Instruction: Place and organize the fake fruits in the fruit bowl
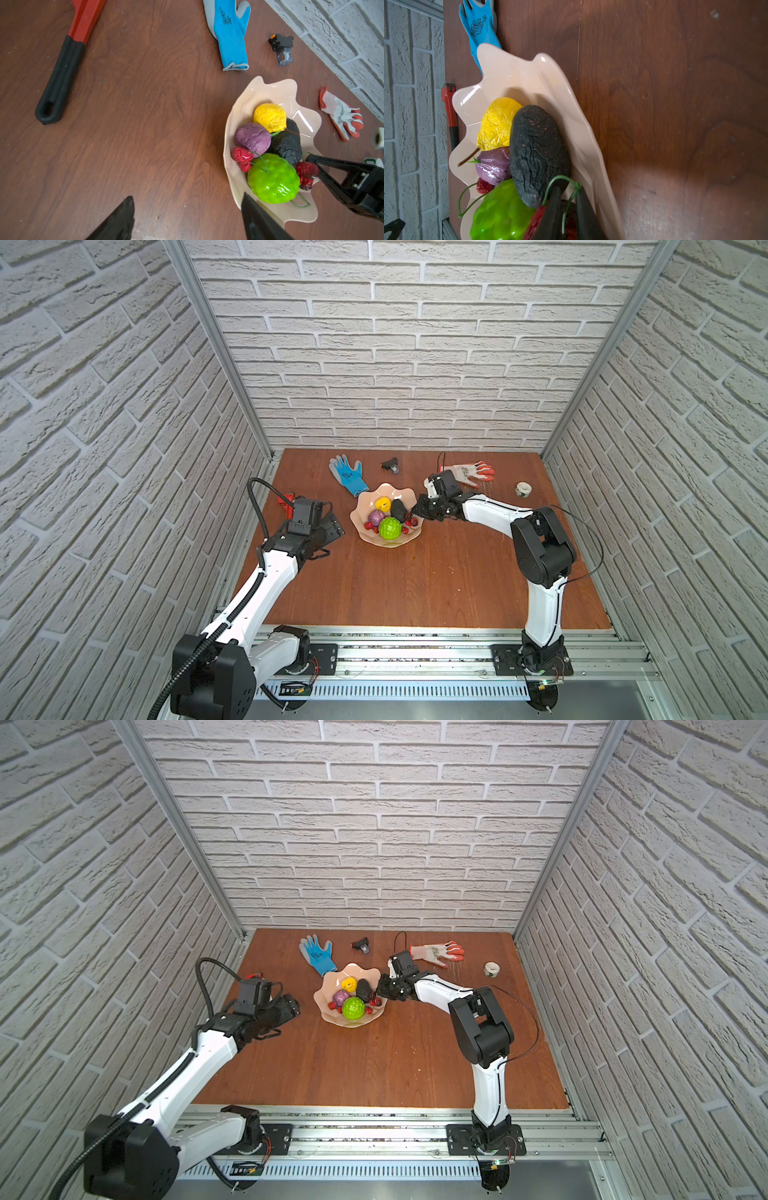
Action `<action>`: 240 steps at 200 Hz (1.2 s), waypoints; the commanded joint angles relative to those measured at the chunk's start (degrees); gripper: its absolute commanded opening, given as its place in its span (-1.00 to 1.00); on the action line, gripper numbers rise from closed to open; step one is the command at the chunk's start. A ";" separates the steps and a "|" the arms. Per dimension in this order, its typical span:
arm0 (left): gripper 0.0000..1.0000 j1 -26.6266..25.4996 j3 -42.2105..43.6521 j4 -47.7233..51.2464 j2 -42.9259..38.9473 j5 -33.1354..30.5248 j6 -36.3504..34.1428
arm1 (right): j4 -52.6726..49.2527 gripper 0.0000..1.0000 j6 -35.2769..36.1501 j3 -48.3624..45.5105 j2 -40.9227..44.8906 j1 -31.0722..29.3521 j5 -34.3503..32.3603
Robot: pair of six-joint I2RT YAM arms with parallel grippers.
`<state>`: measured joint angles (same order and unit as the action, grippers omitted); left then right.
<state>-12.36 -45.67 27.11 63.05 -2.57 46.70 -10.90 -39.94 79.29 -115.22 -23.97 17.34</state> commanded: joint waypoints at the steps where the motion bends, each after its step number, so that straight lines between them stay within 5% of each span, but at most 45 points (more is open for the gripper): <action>1: 0.61 0.50 0.58 0.50 -1.34 -1.15 -0.07 | 1.35 -0.63 0.87 1.32 2.37 -0.12 -1.10; 154: 0.60 0.55 -8.68 5.18 3.70 2.96 -3.91 | -0.33 -0.53 4.20 -1.84 15.84 -0.12 -1.78; 206: 0.65 0.58 -16.23 7.77 8.69 0.98 -8.58 | -5.40 -0.51 13.72 0.10 23.38 -0.12 -5.63; 227: 0.70 0.85 -18.18 6.09 10.60 -1.50 -12.16 | -10.27 0.18 21.58 1.18 27.58 -0.12 -12.22; 240: 0.71 1.50 -19.27 5.16 11.93 -2.90 -14.53 | -11.19 0.27 26.03 0.26 30.72 -0.03 -16.25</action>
<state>-12.05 -62.76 33.54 73.06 -1.56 37.78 -18.92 -24.80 78.56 -90.72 -23.97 9.72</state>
